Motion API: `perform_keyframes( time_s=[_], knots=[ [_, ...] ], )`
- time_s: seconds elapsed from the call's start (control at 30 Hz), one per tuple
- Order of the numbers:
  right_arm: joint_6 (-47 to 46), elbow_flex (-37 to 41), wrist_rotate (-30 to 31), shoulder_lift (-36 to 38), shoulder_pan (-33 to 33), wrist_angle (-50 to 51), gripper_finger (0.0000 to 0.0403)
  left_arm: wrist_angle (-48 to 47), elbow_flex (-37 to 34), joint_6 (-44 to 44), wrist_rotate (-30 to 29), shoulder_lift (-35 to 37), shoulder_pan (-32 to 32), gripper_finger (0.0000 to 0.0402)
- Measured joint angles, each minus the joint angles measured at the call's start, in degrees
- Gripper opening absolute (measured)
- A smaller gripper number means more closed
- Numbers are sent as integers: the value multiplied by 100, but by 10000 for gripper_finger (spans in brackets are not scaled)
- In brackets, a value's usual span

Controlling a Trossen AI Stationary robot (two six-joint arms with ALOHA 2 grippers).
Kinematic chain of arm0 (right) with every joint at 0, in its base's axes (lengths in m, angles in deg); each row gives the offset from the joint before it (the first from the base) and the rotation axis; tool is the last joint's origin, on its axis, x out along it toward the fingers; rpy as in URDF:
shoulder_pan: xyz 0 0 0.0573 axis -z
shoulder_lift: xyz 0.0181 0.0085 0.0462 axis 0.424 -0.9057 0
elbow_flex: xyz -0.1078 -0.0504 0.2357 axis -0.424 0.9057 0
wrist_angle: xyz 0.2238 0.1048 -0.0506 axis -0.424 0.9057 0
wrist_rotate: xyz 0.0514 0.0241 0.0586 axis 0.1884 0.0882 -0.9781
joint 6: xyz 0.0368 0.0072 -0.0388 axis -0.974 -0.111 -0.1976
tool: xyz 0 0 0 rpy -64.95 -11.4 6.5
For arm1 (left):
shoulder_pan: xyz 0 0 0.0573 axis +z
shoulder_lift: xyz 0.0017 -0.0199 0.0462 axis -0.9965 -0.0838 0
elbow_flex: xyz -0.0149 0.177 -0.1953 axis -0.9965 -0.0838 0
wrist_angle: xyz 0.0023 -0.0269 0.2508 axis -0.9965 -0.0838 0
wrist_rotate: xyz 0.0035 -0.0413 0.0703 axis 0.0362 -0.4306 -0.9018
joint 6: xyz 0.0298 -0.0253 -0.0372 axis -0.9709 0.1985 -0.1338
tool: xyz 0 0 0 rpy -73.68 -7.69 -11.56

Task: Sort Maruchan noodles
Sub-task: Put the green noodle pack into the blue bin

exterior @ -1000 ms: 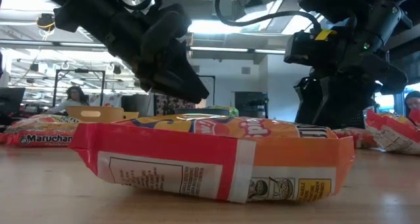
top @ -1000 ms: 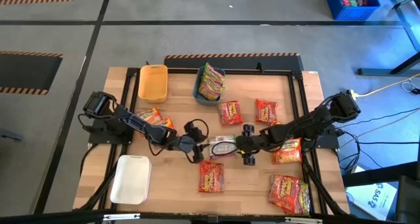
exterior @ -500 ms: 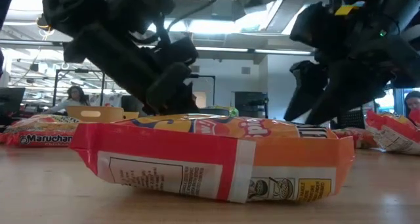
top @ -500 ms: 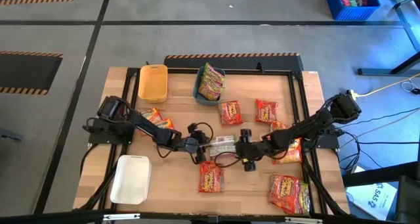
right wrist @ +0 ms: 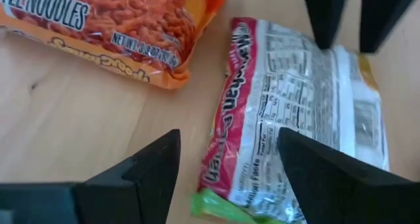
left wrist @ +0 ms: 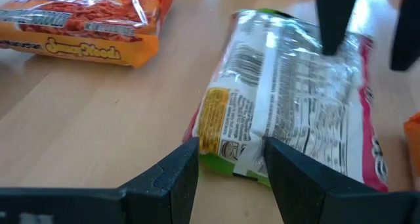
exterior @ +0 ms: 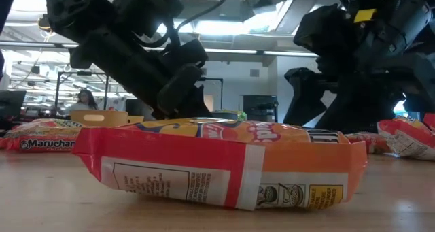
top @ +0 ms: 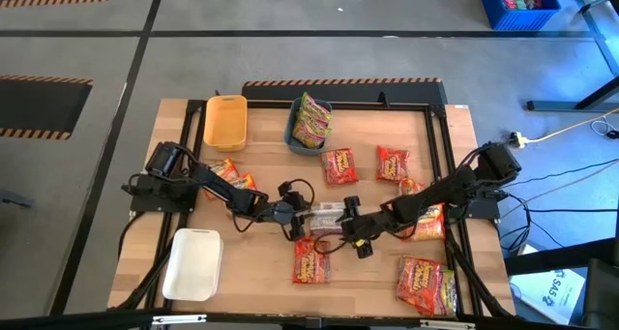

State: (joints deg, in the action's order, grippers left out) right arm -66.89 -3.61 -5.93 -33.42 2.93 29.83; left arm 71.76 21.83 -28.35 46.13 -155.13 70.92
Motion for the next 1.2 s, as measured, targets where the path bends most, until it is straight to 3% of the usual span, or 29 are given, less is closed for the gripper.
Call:
perform_keyframes(
  time_s=[0.53, 0.8, 1.2],
  knots=[
    [247, -153, 14, 24, 0, -85, 257, 39, 0, 129, 35, 0, 108, 167],
    [-122, -243, -254, -4, 0, 51, 257, 55, 0, 445, 430, 0, 62, 167],
    [-159, -242, 212, -115, -98, 55, 257, 68, 0, 719, 222, 0, 147, 167]
  ],
)
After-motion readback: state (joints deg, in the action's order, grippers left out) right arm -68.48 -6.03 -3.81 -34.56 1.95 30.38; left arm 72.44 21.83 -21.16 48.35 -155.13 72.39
